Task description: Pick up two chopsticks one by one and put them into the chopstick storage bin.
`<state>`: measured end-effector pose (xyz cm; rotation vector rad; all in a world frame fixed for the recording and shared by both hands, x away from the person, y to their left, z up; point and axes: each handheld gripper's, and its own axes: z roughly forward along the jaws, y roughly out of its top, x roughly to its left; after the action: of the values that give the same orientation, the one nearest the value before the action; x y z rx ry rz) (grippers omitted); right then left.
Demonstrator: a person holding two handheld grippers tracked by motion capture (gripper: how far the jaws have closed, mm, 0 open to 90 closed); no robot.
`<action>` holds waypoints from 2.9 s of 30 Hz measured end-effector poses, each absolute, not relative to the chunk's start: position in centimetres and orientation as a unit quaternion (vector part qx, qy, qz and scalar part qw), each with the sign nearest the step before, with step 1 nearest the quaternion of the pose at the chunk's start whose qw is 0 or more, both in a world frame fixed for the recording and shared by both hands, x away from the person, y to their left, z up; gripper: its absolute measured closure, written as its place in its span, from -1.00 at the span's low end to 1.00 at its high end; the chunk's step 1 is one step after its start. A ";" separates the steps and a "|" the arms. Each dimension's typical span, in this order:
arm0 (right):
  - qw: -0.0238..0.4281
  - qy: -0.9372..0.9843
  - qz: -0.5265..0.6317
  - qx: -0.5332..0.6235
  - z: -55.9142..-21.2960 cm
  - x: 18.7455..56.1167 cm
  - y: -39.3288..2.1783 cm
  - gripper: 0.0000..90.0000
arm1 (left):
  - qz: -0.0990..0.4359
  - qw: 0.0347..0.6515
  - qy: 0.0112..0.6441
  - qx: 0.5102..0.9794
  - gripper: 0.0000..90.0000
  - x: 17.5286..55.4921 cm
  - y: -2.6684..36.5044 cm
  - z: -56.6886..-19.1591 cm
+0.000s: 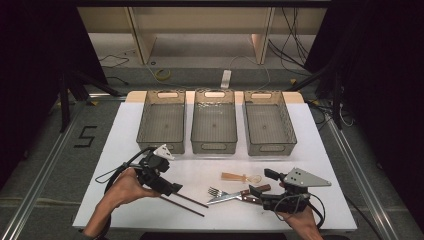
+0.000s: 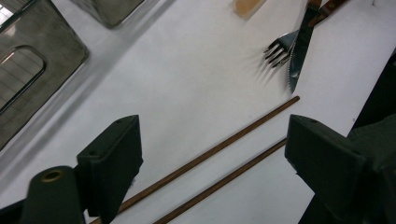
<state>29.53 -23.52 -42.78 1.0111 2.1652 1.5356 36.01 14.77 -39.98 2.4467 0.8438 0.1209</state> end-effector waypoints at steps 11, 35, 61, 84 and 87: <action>0.149 0.762 0.528 0.344 -42.7 29.4 -23.2 -0.49 | 0.025 0.174 0.291 0.940 -0.33 35.7 16.0 -42.1; 0.140 0.767 0.523 0.344 -42.9 29.5 -23.1 -0.48 | 0.006 0.054 0.236 0.970 0.20 36.4 15.3 -45.4; 0.139 0.772 0.517 0.344 -43.0 29.6 -23.0 -0.46 | 0.008 0.019 0.193 0.981 0.50 36.1 14.9 -46.0; 0.133 0.777 0.511 0.343 -43.0 29.6 -22.9 -0.46 | 0.015 0.019 0.154 0.988 0.65 35.5 14.7 -45.9; 0.132 0.778 0.510 0.343 -43.0 29.6 -23.0 -0.46 | 0.014 0.020 0.154 0.988 0.68 35.5 14.7 -45.9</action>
<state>29.63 -22.95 -43.01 0.9964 2.2571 1.4786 35.50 14.74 -45.89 3.0639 0.4769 0.0439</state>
